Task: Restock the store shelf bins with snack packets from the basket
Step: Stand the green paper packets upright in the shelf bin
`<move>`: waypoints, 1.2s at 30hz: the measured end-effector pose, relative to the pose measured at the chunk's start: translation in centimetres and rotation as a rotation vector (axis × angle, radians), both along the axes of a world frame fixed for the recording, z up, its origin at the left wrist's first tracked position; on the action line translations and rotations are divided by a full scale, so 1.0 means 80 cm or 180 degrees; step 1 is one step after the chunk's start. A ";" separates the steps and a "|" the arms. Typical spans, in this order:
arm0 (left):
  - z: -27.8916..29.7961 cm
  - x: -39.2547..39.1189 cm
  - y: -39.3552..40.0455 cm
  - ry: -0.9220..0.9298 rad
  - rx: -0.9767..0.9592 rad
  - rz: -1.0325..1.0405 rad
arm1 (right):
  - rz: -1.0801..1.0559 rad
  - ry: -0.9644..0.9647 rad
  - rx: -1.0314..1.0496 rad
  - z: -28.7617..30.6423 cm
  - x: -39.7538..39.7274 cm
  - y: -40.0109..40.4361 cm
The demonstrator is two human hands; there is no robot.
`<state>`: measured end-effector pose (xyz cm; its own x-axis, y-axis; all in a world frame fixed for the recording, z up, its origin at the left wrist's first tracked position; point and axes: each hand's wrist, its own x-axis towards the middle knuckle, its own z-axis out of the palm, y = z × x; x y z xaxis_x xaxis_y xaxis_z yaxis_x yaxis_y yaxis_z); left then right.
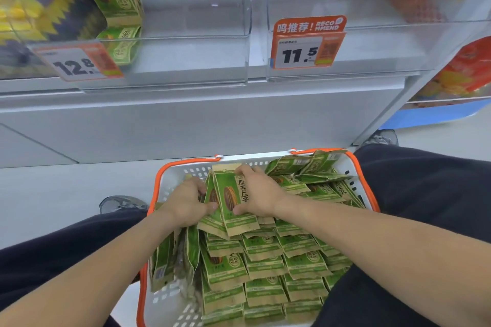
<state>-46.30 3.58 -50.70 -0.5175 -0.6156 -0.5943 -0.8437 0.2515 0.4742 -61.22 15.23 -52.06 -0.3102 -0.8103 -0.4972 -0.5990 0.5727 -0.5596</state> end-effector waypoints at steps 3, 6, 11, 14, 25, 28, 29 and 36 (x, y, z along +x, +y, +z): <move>0.020 -0.002 -0.003 0.0434 0.0546 0.0853 | -0.0389 -0.0375 -0.0319 0.009 0.003 -0.006; 0.056 -0.002 -0.016 0.0853 0.0974 0.1323 | -0.0698 -0.0652 -0.0667 0.026 0.002 -0.019; 0.151 0.001 -0.051 0.1140 0.1608 0.0894 | -0.1203 -0.1215 -0.1212 0.078 -0.010 -0.041; 0.194 0.007 -0.078 0.1220 0.1855 0.0630 | -0.1329 -0.1617 -0.1336 0.110 -0.022 -0.047; 0.234 -0.010 -0.101 0.2032 0.2029 0.0439 | -0.1446 -0.2288 -0.1639 0.153 -0.030 -0.059; 0.233 -0.018 -0.098 0.2090 0.1537 0.0216 | -0.1417 -0.2019 -0.1783 0.150 -0.029 -0.064; 0.232 -0.021 -0.094 0.2112 0.1315 0.0130 | -0.1351 -0.1794 -0.1846 0.151 -0.028 -0.066; 0.226 -0.033 -0.097 0.2380 0.0645 -0.0098 | -0.0909 -0.1196 -0.1938 0.166 -0.023 -0.068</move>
